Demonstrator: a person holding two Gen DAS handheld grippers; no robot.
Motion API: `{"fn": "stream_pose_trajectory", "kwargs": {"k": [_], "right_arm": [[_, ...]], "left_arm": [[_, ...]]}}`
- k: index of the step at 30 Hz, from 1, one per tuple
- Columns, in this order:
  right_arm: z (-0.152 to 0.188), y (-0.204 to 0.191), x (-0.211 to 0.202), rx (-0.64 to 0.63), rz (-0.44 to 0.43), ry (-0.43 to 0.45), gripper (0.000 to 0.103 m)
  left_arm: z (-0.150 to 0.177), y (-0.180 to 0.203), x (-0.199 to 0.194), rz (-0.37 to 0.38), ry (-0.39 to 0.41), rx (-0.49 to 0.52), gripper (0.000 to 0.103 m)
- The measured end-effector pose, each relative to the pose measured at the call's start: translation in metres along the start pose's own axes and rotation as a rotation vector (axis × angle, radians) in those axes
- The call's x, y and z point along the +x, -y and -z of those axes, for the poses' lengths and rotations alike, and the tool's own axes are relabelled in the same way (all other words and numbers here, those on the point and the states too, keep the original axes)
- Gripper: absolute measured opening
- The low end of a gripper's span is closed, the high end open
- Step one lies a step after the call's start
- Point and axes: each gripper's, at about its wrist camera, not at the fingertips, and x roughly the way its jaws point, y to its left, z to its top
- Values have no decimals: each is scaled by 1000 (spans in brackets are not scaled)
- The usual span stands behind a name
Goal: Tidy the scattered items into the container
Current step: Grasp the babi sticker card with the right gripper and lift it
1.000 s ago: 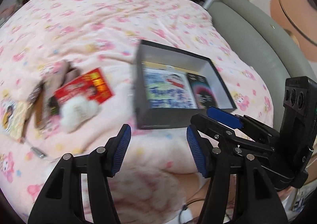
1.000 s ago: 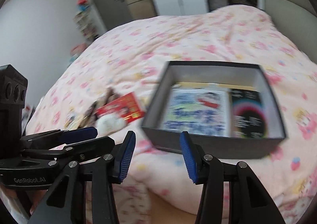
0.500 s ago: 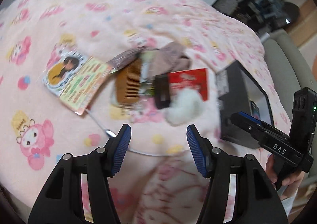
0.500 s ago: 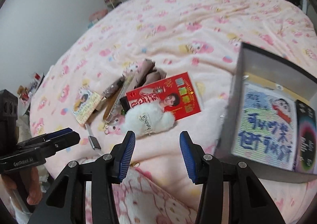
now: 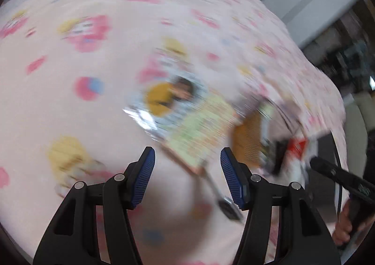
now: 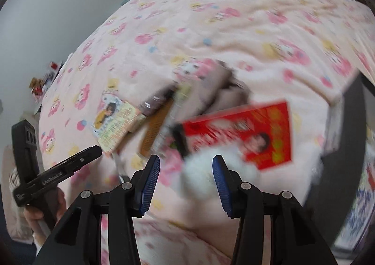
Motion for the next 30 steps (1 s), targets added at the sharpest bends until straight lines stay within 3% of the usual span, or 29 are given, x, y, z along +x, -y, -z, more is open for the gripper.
{"fn": "stream_pose_trajectory", "kwargs": {"k": [3, 6, 9, 12, 14, 16, 21, 25, 28, 30], "right_arm": [[-19, -24, 22, -42, -54, -60, 43], [-34, -46, 53, -66, -86, -143, 43], [-44, -55, 68, -22, -90, -112, 43], [-46, -51, 83, 58, -110, -127, 43], [-44, -53, 100, 73, -120, -188, 43], [-41, -54, 115, 73, -116, -229, 43], [-44, -51, 118, 98, -136, -209, 43], [-44, -58, 121, 80, -155, -227, 43], [-41, -60, 120, 76, -161, -226, 45], [-42, -57, 118, 87, -157, -211, 45]], "left_arm": [[-10, -26, 4, 8, 24, -102, 59], [-26, -36, 10, -30, 46, -104, 59], [-53, -49, 24, -37, 47, -140, 59], [-74, -52, 33, -69, 77, -129, 59], [-84, -48, 35, -69, 148, -90, 58], [-90, -44, 44, -82, 106, -78, 53], [-75, -28, 56, 9, -4, -32, 48], [-39, -17, 40, 155, -66, -67, 49], [-23, -7, 26, 153, -36, -26, 49], [-35, -5, 31, 98, -7, -9, 49]]}}
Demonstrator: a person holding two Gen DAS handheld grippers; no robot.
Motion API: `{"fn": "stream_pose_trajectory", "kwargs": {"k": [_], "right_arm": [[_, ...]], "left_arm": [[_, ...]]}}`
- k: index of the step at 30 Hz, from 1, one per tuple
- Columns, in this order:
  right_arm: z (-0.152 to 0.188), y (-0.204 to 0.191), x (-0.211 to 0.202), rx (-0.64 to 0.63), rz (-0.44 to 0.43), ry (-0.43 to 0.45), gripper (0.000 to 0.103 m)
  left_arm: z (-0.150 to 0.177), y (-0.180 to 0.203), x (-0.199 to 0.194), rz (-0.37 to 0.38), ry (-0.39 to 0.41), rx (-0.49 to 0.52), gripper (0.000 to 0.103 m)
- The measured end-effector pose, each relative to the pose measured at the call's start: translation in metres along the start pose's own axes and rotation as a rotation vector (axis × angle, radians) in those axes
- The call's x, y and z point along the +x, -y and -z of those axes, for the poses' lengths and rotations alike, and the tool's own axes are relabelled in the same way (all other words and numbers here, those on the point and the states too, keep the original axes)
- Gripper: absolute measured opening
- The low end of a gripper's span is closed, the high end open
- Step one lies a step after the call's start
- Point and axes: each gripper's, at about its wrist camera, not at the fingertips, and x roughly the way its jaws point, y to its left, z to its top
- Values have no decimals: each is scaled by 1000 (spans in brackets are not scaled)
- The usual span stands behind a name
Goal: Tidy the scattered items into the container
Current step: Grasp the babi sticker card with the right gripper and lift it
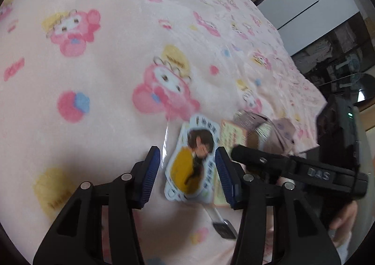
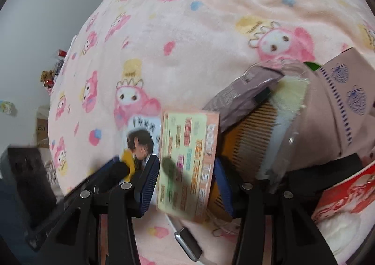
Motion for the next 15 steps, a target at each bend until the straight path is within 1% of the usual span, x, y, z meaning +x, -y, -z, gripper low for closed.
{"fn": "stream_pose_trajectory", "kwargs": {"k": [1, 2, 3, 4, 6, 7, 8, 9, 11, 13, 15], "right_arm": [[-1, 1, -1, 2, -5, 6, 45], [-2, 1, -1, 4, -8, 10, 45], [-4, 1, -1, 7, -7, 11, 45], [-3, 1, 1, 10, -10, 7, 39], [3, -1, 6, 17, -46, -17, 31], [5, -4, 6, 15, -39, -17, 28], [7, -5, 2, 8, -22, -3, 26], [8, -4, -2, 9, -25, 10, 24], [9, -2, -15, 14, -55, 32, 21], [14, -2, -28, 12, -65, 54, 21], [23, -3, -45, 0, -62, 81, 21]], "left_arm": [[-6, -3, 5, -27, 8, -4, 49], [-11, -11, 9, -27, 1, -14, 44], [-15, -16, 19, -19, -28, -39, 37], [-14, -22, 24, -17, -45, -64, 37], [-6, -20, 20, -11, -47, -50, 37], [-3, -17, 16, -3, -46, -41, 37], [2, -14, 12, 18, -53, -39, 37], [6, -11, 10, 50, -67, -43, 37], [16, -7, 1, 102, -84, -56, 37], [19, 7, -10, 135, -81, -53, 37], [22, 24, -28, 183, -65, -30, 37]]}}
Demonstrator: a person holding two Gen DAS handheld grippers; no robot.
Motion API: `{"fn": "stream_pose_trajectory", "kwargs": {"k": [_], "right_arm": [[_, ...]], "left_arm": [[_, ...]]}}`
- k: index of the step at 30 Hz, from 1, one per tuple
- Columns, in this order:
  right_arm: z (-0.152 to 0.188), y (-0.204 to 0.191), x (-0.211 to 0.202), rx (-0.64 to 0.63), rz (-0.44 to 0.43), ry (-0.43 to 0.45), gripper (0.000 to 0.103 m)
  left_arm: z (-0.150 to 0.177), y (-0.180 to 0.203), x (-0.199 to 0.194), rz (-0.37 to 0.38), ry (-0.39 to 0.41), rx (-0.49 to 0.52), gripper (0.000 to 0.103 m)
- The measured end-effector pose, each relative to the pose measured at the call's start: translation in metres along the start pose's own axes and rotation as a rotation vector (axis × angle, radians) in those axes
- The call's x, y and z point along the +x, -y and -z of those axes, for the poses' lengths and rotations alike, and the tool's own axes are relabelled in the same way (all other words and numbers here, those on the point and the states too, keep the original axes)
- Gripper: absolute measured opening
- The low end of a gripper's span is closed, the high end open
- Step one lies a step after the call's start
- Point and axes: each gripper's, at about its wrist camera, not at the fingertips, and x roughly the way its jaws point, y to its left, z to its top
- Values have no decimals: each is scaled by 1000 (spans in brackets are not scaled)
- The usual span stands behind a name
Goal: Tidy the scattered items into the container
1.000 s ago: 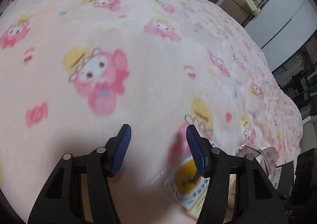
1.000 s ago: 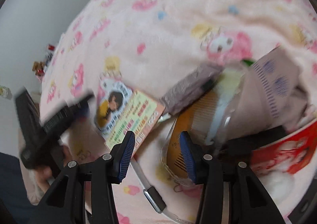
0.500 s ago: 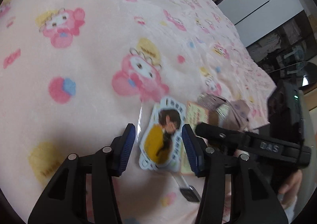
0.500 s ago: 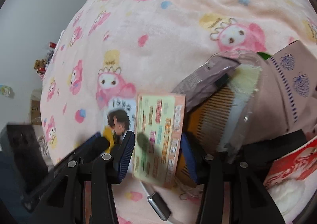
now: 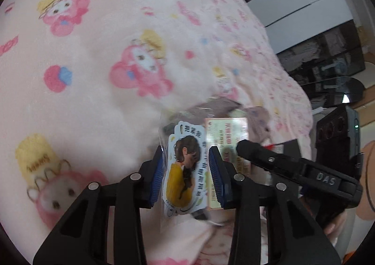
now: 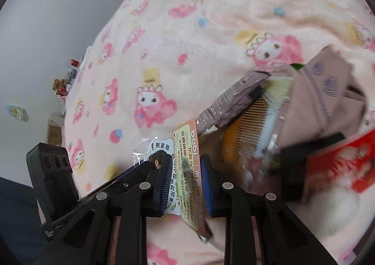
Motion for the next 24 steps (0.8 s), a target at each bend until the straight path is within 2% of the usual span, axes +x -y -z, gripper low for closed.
{"fn": "stream_pose_trajectory", "kwargs": {"k": [6, 9, 12, 16, 20, 24], "right_arm": [[26, 0, -67, -1, 5, 131, 21], [41, 13, -107, 28, 0, 204, 21], [62, 29, -149, 40, 23, 279, 21], [104, 67, -211, 86, 57, 362, 21], [154, 116, -269, 138, 150, 438, 21], [196, 161, -303, 202, 251, 478, 21]], "left_arm": [[15, 83, -25, 69, 5, 129, 37], [35, 124, -38, 102, -1, 213, 37], [59, 166, -37, 102, -5, 283, 37], [98, 224, -5, 148, -104, 391, 37], [152, 277, 30, 191, -224, 490, 37], [206, 310, 65, 203, -348, 559, 37]]}}
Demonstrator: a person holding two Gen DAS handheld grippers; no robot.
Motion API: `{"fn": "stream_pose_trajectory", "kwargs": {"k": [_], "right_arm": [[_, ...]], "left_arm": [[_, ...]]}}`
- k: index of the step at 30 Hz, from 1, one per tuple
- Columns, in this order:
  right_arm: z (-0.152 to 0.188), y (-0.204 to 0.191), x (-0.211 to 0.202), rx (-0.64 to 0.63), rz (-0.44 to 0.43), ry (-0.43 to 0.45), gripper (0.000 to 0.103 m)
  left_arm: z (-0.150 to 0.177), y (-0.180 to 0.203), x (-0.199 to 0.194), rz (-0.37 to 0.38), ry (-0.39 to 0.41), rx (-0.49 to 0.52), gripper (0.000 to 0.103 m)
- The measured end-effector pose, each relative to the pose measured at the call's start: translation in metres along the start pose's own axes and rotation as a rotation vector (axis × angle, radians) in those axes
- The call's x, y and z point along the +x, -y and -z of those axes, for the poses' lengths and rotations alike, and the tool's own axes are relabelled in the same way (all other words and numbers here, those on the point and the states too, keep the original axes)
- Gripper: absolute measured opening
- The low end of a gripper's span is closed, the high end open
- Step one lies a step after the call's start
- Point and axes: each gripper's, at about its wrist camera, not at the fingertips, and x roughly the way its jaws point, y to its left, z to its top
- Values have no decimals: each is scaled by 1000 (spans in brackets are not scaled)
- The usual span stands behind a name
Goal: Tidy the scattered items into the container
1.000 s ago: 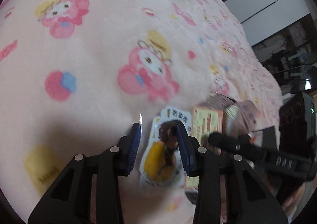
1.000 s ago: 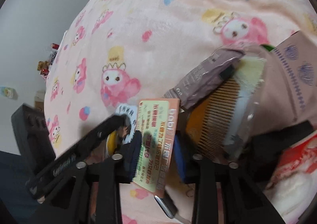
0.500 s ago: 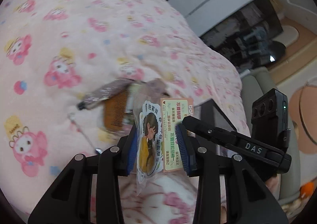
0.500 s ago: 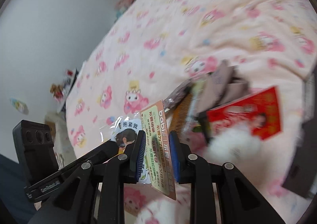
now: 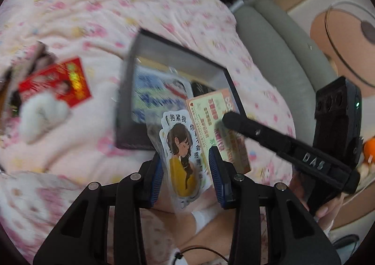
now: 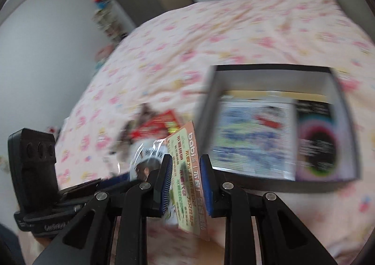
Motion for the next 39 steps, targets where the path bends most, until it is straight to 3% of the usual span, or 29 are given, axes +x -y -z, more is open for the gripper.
{"fn": "stream_pose_trajectory", "kwargs": {"k": [4, 7, 17, 21, 23, 28, 32, 35, 39], "right_arm": [[18, 54, -20, 57, 50, 15, 21], [36, 76, -22, 90, 50, 7, 21], [76, 98, 7, 124, 62, -45, 21], [80, 101, 18, 92, 176, -61, 21], [84, 104, 22, 92, 236, -62, 21], [100, 117, 7, 206, 214, -38, 27], [124, 115, -5, 279, 140, -55, 36], [142, 110, -6, 322, 86, -84, 38], [155, 109, 5, 360, 68, -132, 39]], "left_arm": [[20, 19, 43, -3, -96, 17, 37], [32, 21, 64, -46, -143, 33, 37], [52, 22, 89, -220, -206, 102, 38], [52, 22, 93, -341, -215, 149, 40], [49, 24, 89, -363, -196, 174, 41], [31, 30, 90, -362, -153, 243, 43], [21, 35, 118, -316, -205, 317, 43], [20, 37, 137, -358, -202, 362, 43], [16, 30, 140, -355, -175, 330, 43]]}}
